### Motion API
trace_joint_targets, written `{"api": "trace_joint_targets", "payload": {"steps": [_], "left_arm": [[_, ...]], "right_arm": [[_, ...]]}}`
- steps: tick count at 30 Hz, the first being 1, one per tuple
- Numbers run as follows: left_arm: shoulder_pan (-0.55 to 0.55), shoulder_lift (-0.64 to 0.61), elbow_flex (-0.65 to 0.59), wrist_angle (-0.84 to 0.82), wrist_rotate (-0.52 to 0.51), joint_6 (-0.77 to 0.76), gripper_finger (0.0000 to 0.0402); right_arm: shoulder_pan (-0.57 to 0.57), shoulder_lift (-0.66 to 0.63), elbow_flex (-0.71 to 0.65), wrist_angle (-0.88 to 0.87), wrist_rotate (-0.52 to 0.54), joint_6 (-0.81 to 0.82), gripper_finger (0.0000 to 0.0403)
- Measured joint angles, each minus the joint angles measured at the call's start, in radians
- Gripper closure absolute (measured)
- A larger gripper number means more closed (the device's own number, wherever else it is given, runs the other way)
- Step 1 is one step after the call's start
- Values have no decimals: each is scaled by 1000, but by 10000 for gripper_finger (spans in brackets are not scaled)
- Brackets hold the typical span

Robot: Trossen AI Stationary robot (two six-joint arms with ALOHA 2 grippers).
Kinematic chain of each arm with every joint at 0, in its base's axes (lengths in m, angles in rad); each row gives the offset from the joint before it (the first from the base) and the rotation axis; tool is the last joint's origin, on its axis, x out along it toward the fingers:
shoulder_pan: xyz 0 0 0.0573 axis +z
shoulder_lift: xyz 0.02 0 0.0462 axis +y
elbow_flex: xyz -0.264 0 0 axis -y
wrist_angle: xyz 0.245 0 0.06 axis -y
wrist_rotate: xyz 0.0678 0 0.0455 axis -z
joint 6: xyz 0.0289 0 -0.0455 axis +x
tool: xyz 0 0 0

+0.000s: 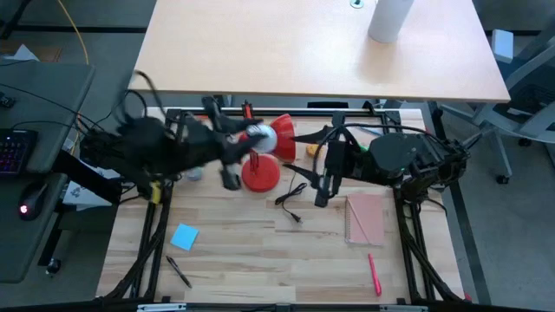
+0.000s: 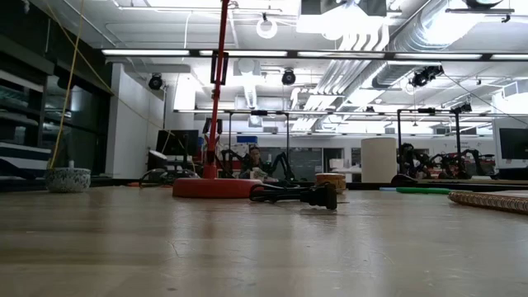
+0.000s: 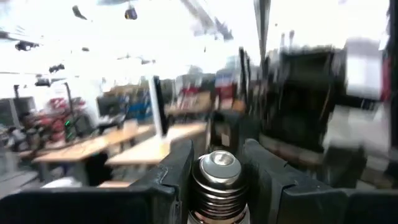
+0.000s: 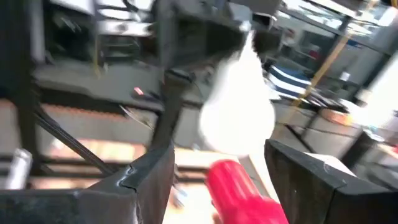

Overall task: Screw lightbulb
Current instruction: Insert the lightbulb into the lamp

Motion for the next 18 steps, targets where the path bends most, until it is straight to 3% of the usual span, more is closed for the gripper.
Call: {"api": "trace_joint_targets", "payload": {"steps": [4,9,13,18], "left_arm": [[0,-45,1,132,122,-53,301],[5,-57,2,352,301,-101,301],[24,-44,2,428,332,-75,301],[55,0,2,527,376,-78,300]], "right_arm": [[-36,1,0,128,-136,-8,162],[-102,12,-1,410,-354,-6,162],[-137,33,-1,617,-515,95,162],[-143,70,-1,687,-540,152,162]]}}
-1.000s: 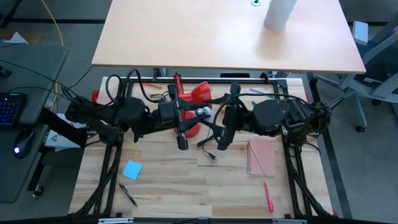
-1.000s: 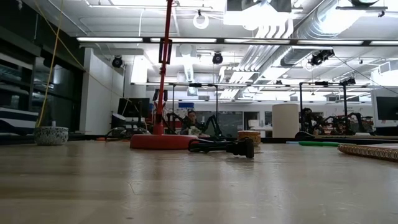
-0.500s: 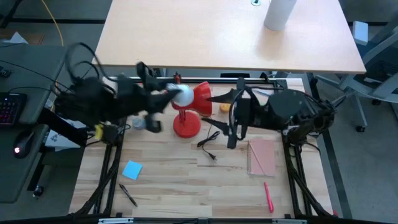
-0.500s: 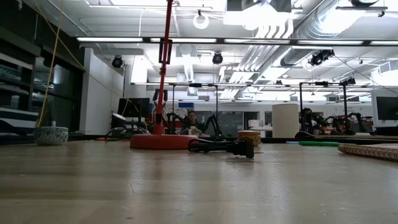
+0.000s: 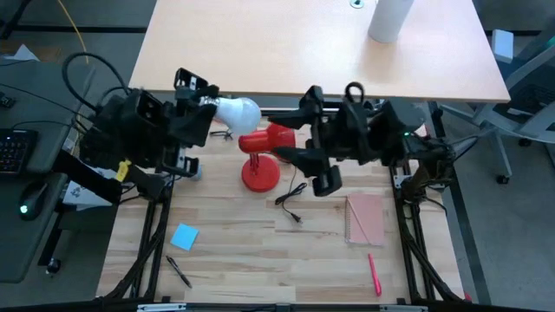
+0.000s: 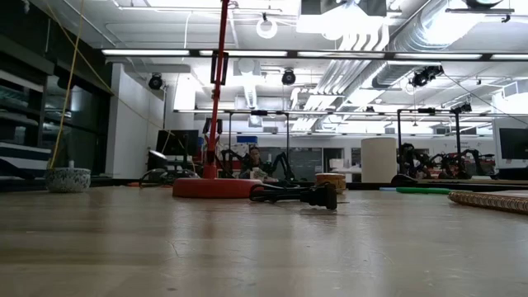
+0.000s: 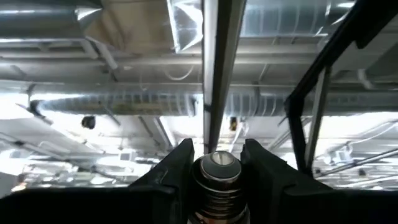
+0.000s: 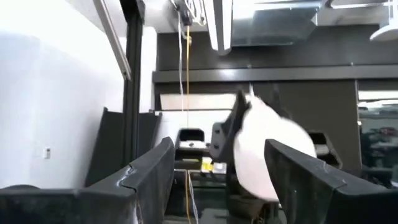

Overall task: Screw lightbulb
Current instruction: Insert the lightbulb into the lamp

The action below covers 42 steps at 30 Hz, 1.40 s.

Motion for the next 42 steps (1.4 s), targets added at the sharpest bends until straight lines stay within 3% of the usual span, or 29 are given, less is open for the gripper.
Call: {"api": "trace_joint_targets", "payload": {"steps": [8,22,27,32,36,42], "left_arm": [[25,27,0,74,91,-69,300],[33,22,0,87,100,-86,300],[33,23,1,81,100,-86,300],[33,22,1,86,100,-86,300],[33,23,1,83,100,-86,300],[33,26,1,86,100,-86,300]], "right_arm": [[-5,18,-1,10,102,-8,162],[-17,17,-1,21,105,81,162],[-17,17,-1,19,61,98,160],[-18,17,-1,-18,51,93,115],[-20,17,-1,-31,140,117,69],[-19,17,-1,-24,166,135,60]]}}
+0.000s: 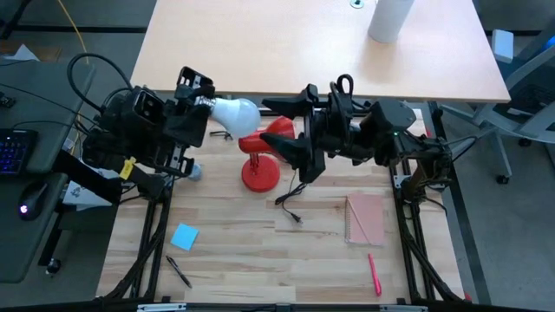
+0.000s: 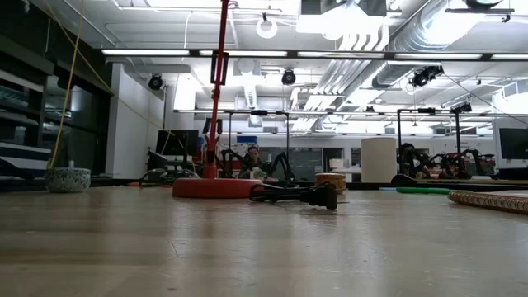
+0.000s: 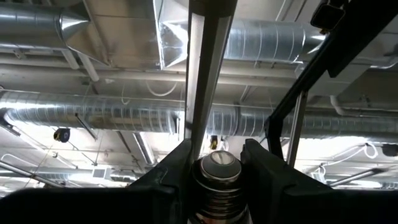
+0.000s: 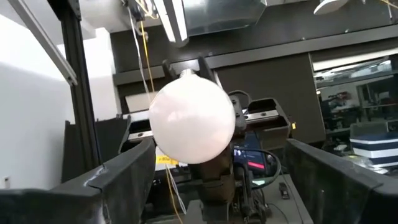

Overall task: Screw lightbulb
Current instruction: Insert the lightbulb into the lamp

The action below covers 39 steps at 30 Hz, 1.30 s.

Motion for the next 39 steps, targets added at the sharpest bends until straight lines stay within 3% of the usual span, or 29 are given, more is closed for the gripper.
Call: {"api": "trace_joint_targets", "payload": {"steps": [14,26,39], "left_arm": [[44,26,0,-5,-1,-19,300],[86,72,-1,2,50,-153,300],[90,71,-1,25,53,-158,300]], "right_arm": [[3,0,0,7,-14,59,59],[-11,8,0,1,-14,36,59],[-8,8,0,35,-16,-38,63]]}}
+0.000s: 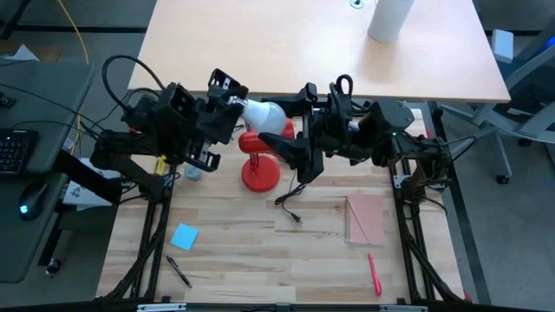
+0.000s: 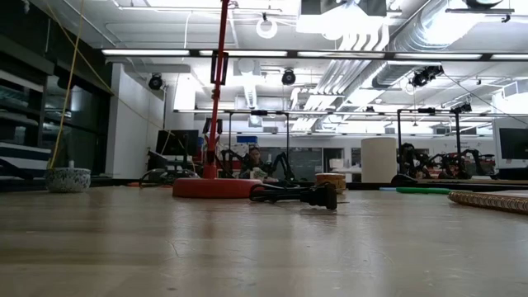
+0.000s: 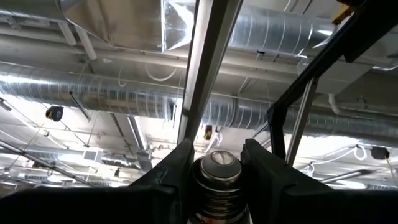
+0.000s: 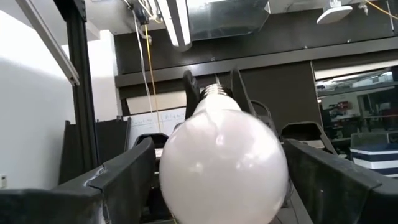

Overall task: Screw lightbulb
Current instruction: Insert the lightbulb into the lamp

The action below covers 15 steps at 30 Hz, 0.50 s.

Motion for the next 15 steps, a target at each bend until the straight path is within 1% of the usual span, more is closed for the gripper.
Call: {"api": "trace_joint_targets", "payload": {"steps": [9,12,15], "left_arm": [[0,0,0,-3,0,0,300],[0,0,0,-3,0,-1,300],[0,0,0,-3,-1,-12,300]], "right_arm": [[0,0,0,-3,0,0,122],[0,0,0,-3,0,0,133],[0,0,0,-3,1,5,135]]}}
